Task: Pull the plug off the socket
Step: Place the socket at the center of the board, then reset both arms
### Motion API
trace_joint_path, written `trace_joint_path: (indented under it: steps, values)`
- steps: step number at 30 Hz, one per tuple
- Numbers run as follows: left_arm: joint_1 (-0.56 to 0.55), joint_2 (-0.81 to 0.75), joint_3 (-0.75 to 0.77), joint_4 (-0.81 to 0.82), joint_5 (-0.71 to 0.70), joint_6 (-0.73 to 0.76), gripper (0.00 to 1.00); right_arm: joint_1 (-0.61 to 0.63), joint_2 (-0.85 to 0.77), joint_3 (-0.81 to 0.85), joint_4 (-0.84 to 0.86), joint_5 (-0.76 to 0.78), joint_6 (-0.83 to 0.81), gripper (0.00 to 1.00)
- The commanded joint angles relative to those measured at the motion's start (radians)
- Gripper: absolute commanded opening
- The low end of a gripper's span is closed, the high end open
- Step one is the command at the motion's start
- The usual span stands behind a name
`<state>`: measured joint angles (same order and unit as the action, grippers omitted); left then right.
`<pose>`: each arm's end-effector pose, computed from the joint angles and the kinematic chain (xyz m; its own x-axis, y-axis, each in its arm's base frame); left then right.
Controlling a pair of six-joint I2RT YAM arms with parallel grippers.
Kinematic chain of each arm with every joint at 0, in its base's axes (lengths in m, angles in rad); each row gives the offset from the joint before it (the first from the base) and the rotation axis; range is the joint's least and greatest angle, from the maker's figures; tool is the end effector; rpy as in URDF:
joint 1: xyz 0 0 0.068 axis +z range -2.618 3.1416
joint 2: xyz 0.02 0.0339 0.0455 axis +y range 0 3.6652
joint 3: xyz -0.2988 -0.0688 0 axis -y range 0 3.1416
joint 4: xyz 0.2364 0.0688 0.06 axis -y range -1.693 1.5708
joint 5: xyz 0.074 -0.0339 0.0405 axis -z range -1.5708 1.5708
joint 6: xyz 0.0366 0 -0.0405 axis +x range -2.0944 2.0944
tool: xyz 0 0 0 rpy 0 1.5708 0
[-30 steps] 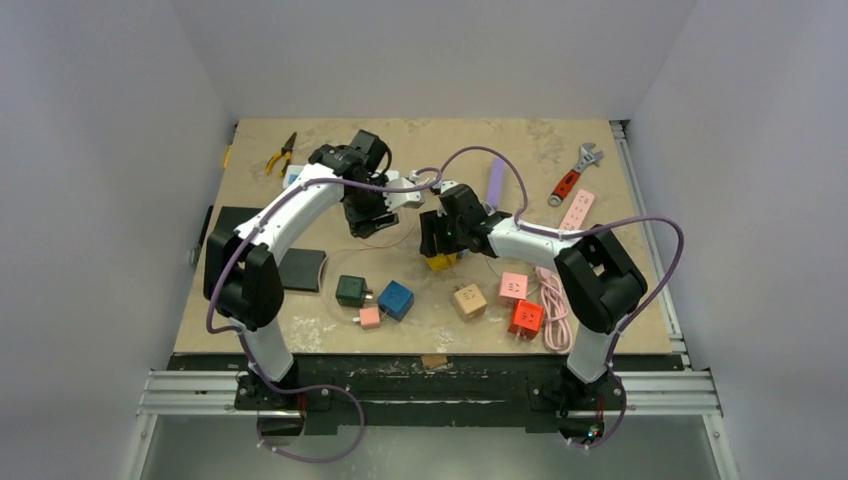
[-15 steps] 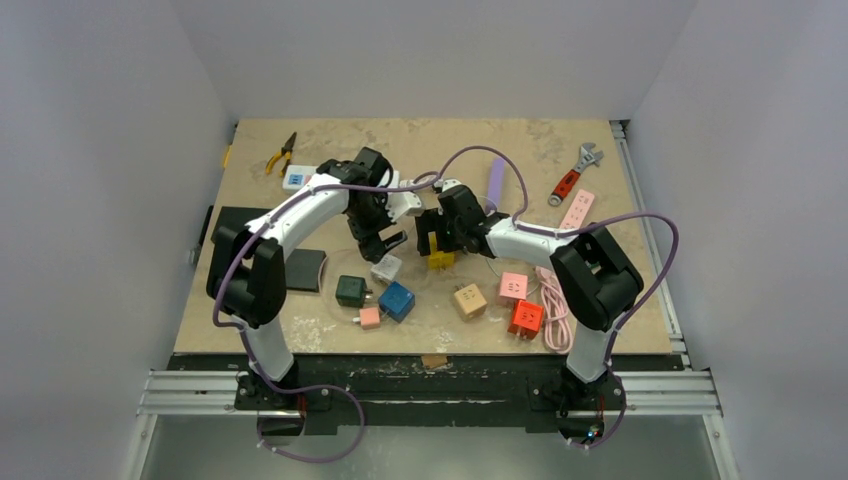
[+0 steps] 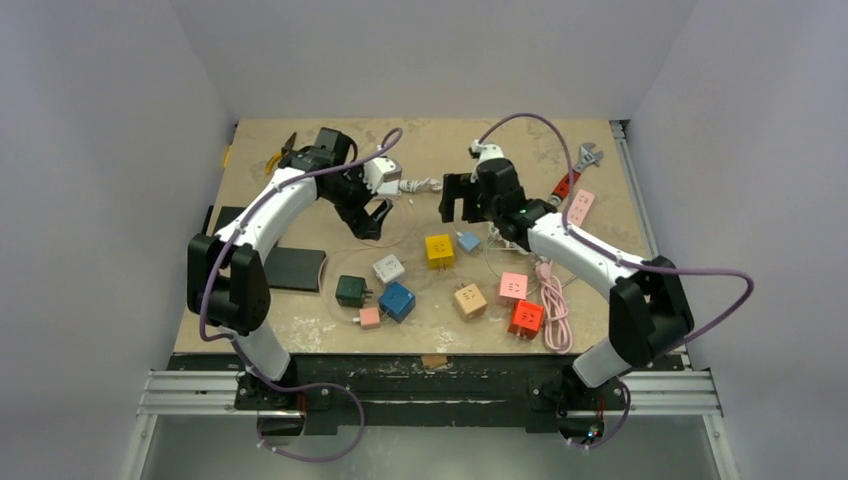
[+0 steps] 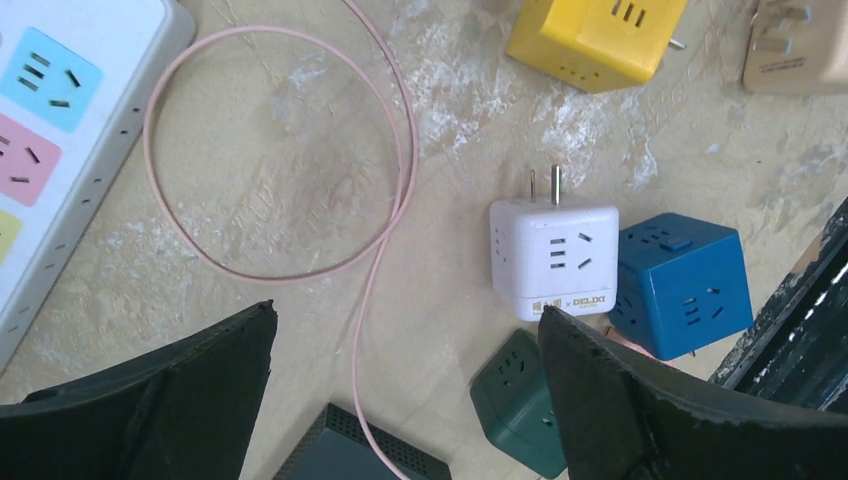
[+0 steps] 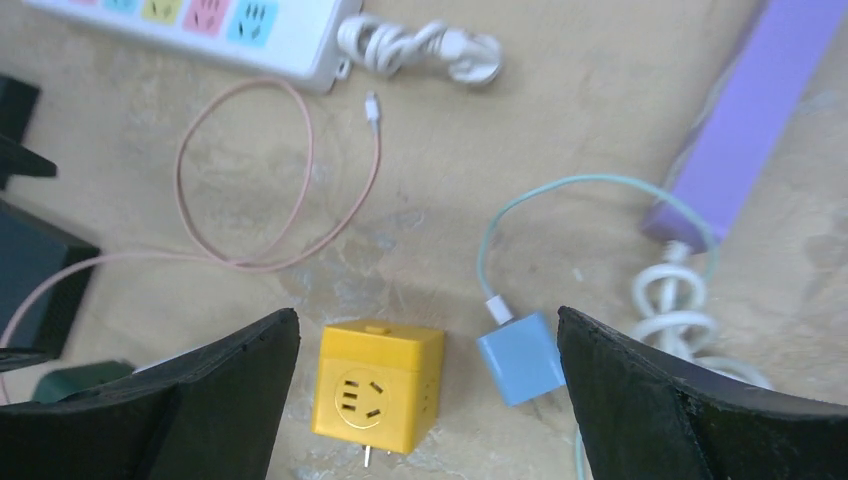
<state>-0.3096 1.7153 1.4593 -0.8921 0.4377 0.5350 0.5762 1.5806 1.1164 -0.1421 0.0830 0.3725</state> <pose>0.3295 -0.1217 0.3097 -0.5221 0.6519 -0.5500 0.8227 0.5549 -0.1234 0.2968 0.1892 0.2971 -0.6219 0.0285 -0.7826 -0.2786 0.9259 0.2551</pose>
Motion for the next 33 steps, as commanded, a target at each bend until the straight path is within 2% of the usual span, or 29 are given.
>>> trace_joint_path:
  steps: [1, 3, 8, 12, 16, 18, 21, 25, 29, 33]
  values:
    - [0.018, -0.033, 0.021, 0.09, 0.104, -0.045, 1.0, -0.072, -0.101, -0.013, -0.018, 0.043, -0.02, 0.99]
    - [0.024, -0.037, 0.016, 0.14, 0.087, -0.048, 1.0, -0.106, -0.126, -0.03, -0.019, 0.042, -0.018, 0.99]
    - [0.052, -0.003, 0.057, 0.195, 0.142, -0.128, 1.0, -0.166, -0.17, -0.071, -0.014, 0.088, -0.023, 0.99]
    - [0.069, 0.006, 0.071, 0.29, 0.128, -0.167, 1.0, -0.242, -0.196, -0.119, 0.037, 0.215, -0.04, 0.99]
    - [0.088, 0.007, 0.049, 0.436, 0.094, -0.208, 1.0, -0.346, -0.218, -0.228, 0.245, 0.394, -0.065, 0.99]
    - [0.096, 0.007, 0.023, 0.499, 0.086, -0.231, 1.0, -0.412, -0.189, -0.243, 0.29, 0.445, -0.037, 0.99]
    - [0.111, -0.034, -0.053, 0.605, 0.088, -0.272, 1.0, -0.468, -0.128, -0.242, 0.371, 0.512, -0.047, 0.99]
    - [0.151, -0.157, -0.159, 0.642, 0.111, -0.288, 1.0, -0.499, -0.085, -0.312, 0.525, 0.505, -0.108, 0.99]
    - [0.262, -0.275, -0.313, 0.728, 0.117, -0.353, 1.0, -0.512, -0.103, -0.426, 0.646, 0.425, -0.163, 0.99]
    - [0.39, -0.334, -0.463, 0.859, 0.095, -0.422, 1.0, -0.512, -0.136, -0.457, 0.656, 0.414, -0.181, 0.99]
